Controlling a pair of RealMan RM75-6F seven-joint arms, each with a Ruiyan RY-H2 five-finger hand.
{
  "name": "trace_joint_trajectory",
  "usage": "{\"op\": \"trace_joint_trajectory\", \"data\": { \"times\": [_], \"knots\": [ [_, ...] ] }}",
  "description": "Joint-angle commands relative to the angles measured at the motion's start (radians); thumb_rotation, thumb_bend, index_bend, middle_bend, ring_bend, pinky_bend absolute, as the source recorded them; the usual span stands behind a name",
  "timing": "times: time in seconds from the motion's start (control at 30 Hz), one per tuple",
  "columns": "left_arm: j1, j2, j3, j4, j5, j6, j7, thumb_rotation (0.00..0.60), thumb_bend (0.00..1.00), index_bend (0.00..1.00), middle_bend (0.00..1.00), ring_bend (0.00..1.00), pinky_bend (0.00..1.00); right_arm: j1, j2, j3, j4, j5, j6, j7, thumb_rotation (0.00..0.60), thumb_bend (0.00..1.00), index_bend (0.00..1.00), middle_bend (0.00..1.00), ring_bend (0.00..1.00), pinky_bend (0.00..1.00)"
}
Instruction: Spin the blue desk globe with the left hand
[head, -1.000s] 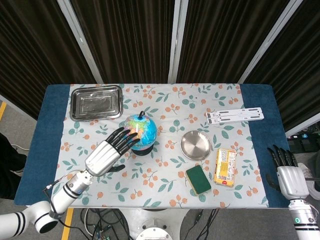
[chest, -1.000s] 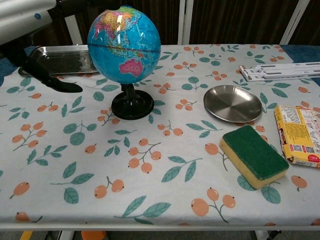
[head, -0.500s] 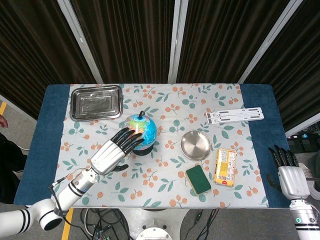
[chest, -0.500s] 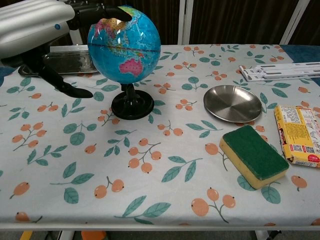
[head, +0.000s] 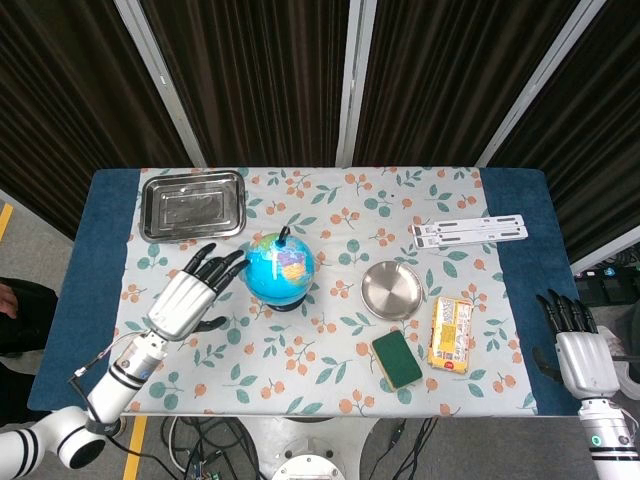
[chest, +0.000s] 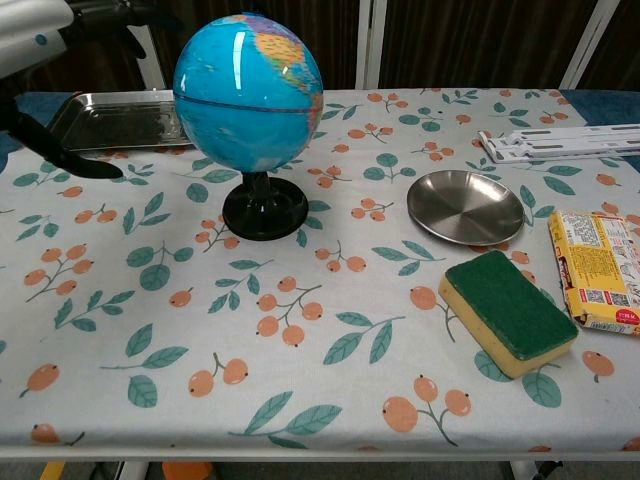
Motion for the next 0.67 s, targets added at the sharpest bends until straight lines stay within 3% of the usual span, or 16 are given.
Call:
{"op": "trace_joint_trajectory", "data": {
  "times": [0.03,0.33,0.67],
  "knots": [
    [0.012,0.010,0.000,0.000,-0.001,0.019,-0.008,0.600,0.01,0.09,0.06,0.22,0.09,0.001,-0.001,0.000,-0.001,0.001,-0.001,-0.002,0.600,0.30,0.00,0.00,0.00,0.00],
    [0.089,0.050,0.022,0.002,-0.013,0.100,-0.025,0.600,0.01,0.09,0.06,0.15,0.09,0.000,0.002,0.000,-0.010,-0.002,0.002,-0.006,0.600,0.30,0.00,0.00,0.00,0.00],
    [0.288,0.132,0.118,0.078,-0.094,0.213,-0.085,0.600,0.01,0.09,0.07,0.04,0.09,0.004,0.005,0.002,-0.048,-0.021,0.020,-0.047,0.600,0.30,0.00,0.00,0.00,0.00]
  ]
}}
